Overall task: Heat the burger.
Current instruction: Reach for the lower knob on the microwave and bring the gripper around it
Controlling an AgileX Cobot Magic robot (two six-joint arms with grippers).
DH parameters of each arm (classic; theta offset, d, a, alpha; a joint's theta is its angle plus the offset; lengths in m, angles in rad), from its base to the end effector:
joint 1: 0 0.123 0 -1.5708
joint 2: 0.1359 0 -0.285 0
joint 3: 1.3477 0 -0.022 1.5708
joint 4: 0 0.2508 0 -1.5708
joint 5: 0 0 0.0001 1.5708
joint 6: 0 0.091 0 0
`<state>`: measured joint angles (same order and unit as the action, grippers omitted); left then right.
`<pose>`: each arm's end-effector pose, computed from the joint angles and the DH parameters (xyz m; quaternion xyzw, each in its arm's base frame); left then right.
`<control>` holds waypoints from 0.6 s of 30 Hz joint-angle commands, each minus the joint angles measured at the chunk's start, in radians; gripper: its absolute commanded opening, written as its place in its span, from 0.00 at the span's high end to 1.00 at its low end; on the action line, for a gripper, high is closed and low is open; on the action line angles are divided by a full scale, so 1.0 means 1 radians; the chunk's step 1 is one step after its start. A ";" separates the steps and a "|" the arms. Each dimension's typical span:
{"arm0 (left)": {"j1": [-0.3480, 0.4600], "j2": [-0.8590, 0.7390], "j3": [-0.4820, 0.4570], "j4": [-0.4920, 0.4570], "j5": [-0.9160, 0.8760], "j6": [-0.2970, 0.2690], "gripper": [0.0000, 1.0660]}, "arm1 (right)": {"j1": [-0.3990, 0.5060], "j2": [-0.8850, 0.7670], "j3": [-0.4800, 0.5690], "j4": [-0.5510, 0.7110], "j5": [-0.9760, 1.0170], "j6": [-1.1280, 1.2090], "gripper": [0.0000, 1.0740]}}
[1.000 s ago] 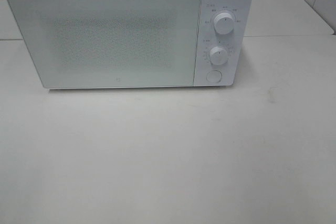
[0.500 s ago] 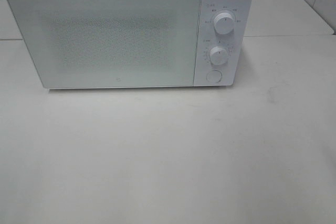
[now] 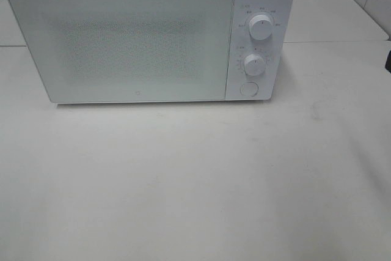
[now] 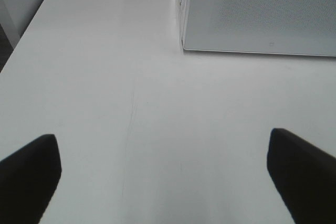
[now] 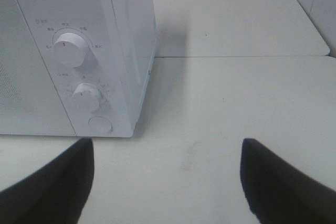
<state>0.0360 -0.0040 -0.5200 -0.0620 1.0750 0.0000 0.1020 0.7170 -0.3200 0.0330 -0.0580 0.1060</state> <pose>-0.0083 -0.0053 0.2817 -0.0135 0.8502 -0.0215 0.5259 0.1455 0.0147 0.2594 0.0152 0.7902 0.0729 0.6084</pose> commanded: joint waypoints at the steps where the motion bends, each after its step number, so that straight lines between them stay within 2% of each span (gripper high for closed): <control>1: 0.000 -0.023 0.003 -0.002 -0.003 0.000 0.06 | -0.004 0.041 0.030 -0.009 -0.144 0.007 0.30; 2: 0.000 -0.023 0.003 -0.002 -0.003 0.000 0.06 | -0.004 0.084 0.051 -0.008 -0.230 0.007 0.30; 9: 0.000 -0.023 0.003 -0.002 -0.003 0.000 0.06 | -0.003 0.216 0.115 0.022 -0.476 -0.028 0.30; 13: 0.000 -0.023 0.003 -0.002 -0.003 0.000 0.06 | 0.000 0.326 0.157 0.101 -0.671 -0.106 0.30; 15: 0.000 -0.023 0.003 -0.002 -0.003 0.000 0.06 | 0.009 0.348 0.165 0.118 -0.704 -0.116 0.30; 17: 0.000 -0.023 0.003 -0.002 -0.003 0.000 0.06 | 0.069 0.414 0.179 0.187 -0.773 -0.173 0.30; 18: 0.000 -0.023 0.003 -0.002 -0.003 0.000 0.06 | 0.069 0.414 0.179 0.187 -0.773 -0.173 0.30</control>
<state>0.0360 -0.0040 -0.5200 -0.0620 1.0750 0.0000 0.1650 1.1270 -0.1450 0.2040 -0.7950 -0.0390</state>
